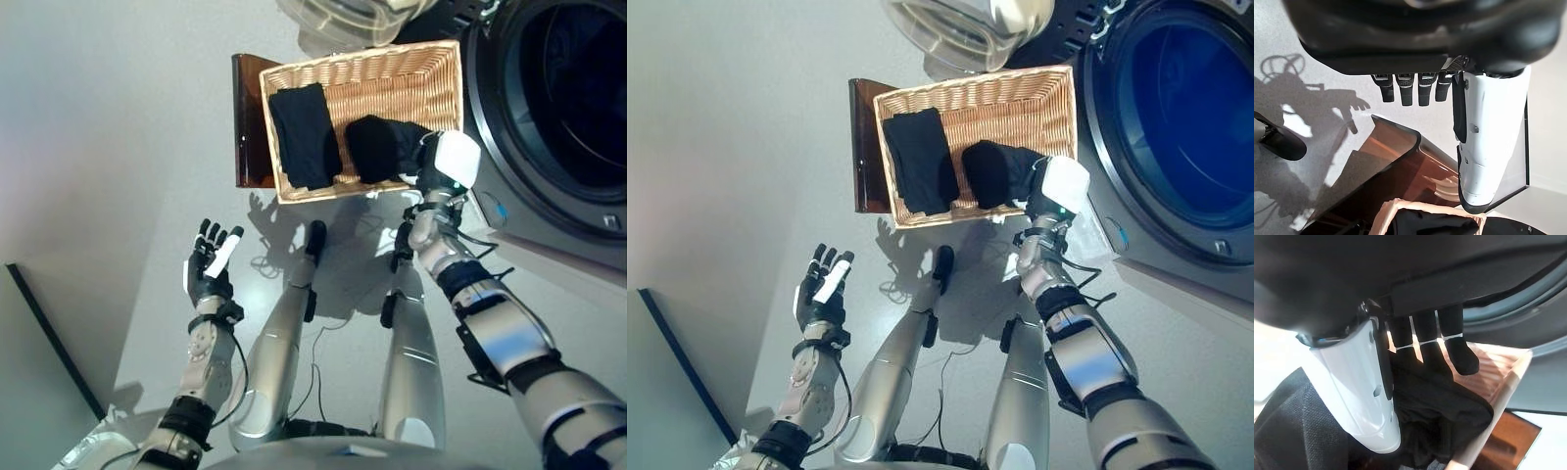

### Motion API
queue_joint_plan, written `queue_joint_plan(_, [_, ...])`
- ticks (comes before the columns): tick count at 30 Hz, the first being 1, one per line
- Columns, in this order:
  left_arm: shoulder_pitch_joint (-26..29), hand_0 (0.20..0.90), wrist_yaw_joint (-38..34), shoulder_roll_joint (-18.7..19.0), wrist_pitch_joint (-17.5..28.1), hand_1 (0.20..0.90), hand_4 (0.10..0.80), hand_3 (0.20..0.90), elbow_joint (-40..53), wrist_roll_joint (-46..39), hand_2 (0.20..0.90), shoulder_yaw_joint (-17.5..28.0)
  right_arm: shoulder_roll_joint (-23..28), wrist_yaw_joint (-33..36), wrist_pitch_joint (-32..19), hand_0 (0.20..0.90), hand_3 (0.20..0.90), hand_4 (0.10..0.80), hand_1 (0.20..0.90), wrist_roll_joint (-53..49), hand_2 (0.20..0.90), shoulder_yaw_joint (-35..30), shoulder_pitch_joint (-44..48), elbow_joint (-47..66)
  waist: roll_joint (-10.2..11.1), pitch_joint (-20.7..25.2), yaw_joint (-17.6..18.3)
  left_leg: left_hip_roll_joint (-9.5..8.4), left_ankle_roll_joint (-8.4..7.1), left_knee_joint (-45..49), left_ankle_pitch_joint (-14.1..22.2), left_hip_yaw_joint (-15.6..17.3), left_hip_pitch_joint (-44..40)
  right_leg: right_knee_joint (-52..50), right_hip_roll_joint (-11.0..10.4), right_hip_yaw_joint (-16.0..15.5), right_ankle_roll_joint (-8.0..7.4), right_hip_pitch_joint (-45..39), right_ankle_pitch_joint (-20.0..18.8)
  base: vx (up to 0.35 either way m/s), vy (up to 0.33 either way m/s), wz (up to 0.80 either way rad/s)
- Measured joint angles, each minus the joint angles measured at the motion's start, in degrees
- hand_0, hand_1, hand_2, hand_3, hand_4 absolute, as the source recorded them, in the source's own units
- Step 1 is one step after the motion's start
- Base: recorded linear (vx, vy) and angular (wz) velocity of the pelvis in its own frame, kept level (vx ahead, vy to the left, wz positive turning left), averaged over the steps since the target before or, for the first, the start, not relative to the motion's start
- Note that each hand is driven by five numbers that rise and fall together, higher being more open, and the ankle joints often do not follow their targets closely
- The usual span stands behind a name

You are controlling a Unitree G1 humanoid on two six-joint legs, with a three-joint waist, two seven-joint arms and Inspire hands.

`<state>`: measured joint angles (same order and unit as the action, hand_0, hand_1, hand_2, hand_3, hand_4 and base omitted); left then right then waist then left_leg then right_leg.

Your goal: Pick up the clothes and place them into the washing machine

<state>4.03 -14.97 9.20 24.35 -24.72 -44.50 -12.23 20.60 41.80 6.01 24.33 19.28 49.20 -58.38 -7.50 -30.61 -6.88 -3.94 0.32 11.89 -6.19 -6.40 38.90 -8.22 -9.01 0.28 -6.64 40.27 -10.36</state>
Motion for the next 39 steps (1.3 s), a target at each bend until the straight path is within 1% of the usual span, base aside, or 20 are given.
queue_joint_plan(4, [0.0, 0.9, 0.0, 0.0, 0.0, 0.9, 0.8, 0.9, -0.2, 0.0, 0.9, 0.0, 0.2, 0.7, -0.2, 0.2, 0.2, 0.3, 0.2, 0.0, 0.2, -1.7, -1.1, 2.0, 0.1, 0.0, 0.0, -0.02, 0.03, 0.0, 0.2, 0.1, -1.0, 0.1, 0.1, 0.3, -0.06, -1.0, -0.3, 0.037, -0.016, -0.02])
queue_joint_plan(8, [-0.2, 0.9, 0.0, 0.0, 0.0, 0.9, 0.8, 0.9, -0.2, 0.0, 0.9, 0.2, 0.7, 1.2, -1.1, 0.2, 0.2, 0.3, 0.2, 0.0, 0.2, -2.0, -2.3, 4.6, 0.1, -0.1, 0.0, 0.0, 0.16, -0.1, 0.7, 0.3, -2.7, 0.5, 0.1, 0.4, -0.06, -2.8, -0.3, 0.037, -0.016, -0.03])
queue_joint_plan(14, [-0.3, 0.9, 0.1, 0.0, 0.0, 0.9, 0.8, 0.9, -0.2, 0.0, 0.9, 0.3, 1.3, 2.3, -1.2, 0.2, 0.2, 0.3, 0.2, 0.0, 0.2, -6.4, -4.0, 11.7, 0.2, 0.0, 0.3, -0.08, 0.33, -0.1, 0.9, 0.3, -2.8, 0.6, 0.0, 0.4, -0.06, -2.9, -0.3, 0.0, 0.0, 0.0])
queue_joint_plan(17, [-0.3, 0.9, 0.1, 0.0, 0.0, 0.9, 0.8, 0.9, -0.2, 0.0, 0.9, 0.4, 1.8, 2.8, -1.4, 0.2, 0.2, 0.3, 0.2, -0.1, 0.2, -6.7, -4.4, 13.5, 0.2, 0.0, 1.1, -0.1, 0.39, -0.1, 0.9, 0.3, -2.8, 0.6, 0.0, 0.5, -0.05, -2.9, -0.3, 0.0, 0.0, 0.0])
queue_joint_plan(20, [-0.3, 0.9, 0.1, 0.0, 0.0, 0.9, 0.8, 0.9, -0.4, 0.0, 0.9, 0.4, 1.7, 3.7, -2.5, 0.2, 0.2, 0.3, 0.2, -0.1, 0.2, -9.5, -5.1, 15.1, 0.2, 0.0, 1.2, -0.1, 0.4, 0.0, 0.9, 0.3, -2.8, 0.6, 0.0, 0.5, -0.05, -3.0, -0.3, 0.0, 0.0, 0.0])
queue_joint_plan(25, [-0.4, 0.9, 0.2, 0.0, 0.0, 0.9, 0.8, 0.9, -0.6, 0.0, 0.9, 0.4, 1.8, 6.3, -3.5, 0.2, 0.2, 0.3, 0.2, -2.4, 0.2, -13.6, -5.8, 15.2, 0.2, 0.0, 1.3, -0.1, 0.4, 0.0, 0.9, 0.4, -2.9, 0.5, 0.0, 0.5, -0.05, -3.0, -0.3, 0.0, 0.0, 0.0])
queue_joint_plan(28, [-0.4, 0.9, 0.3, 0.0, -0.1, 0.9, 0.8, 0.9, -0.7, 0.0, 0.9, 0.4, 1.7, 7.4, -4.0, 0.2, 0.2, 0.3, 0.2, -6.4, 0.2, -17.0, -5.8, 14.6, 0.2, 0.0, 1.3, -0.11, 0.4, 0.0, 0.9, 0.4, -3.0, 0.5, 0.0, 0.5, -0.05, -3.1, -0.3, 0.0, 0.0, 0.0])
queue_joint_plan(32, [-0.7, 0.9, 1.1, 0.2, -0.1, 0.9, 0.8, 0.9, -1.8, 0.0, 0.9, 0.4, 1.7, 9.6, -5.4, 0.2, 0.2, 0.3, 0.2, -12.2, 0.2, -19.6, -5.5, 11.4, 0.4, 0.1, 1.2, -0.16, 0.51, 0.0, 1.0, 0.4, -3.7, 0.7, 0.0, 0.6, -0.06, -3.9, -0.2, 0.0, 0.0, 0.0])
queue_joint_plan(35, [-1.5, 0.9, 1.3, 0.3, -0.2, 0.9, 0.8, 0.9, -1.8, 0.0, 0.9, 0.5, 2.1, 9.9, -6.2, 0.2, 0.2, 0.3, 0.2, -15.1, 0.2, -21.4, -5.0, 8.8, 0.4, 0.1, 1.2, -0.32, 0.52, 0.0, 1.0, 0.4, -3.7, 0.7, -0.2, 0.6, -0.09, -3.9, -0.2, 0.0, 0.0, 0.0])
queue_joint_plan(39, [-2.8, 0.9, 1.3, 0.5, -0.3, 0.9, 0.8, 0.9, -1.9, 0.0, 0.9, 0.5, 3.7, 10.3, -6.9, 0.2, 0.2, 0.3, 0.2, -20.9, 0.2, -22.3, -2.4, 2.5, 0.4, 0.2, 1.2, -0.83, 0.69, 0.0, 1.2, 0.5, -3.7, 0.9, -0.6, 0.6, -0.15, -3.9, -0.3, 0.0, 0.0, 0.0])
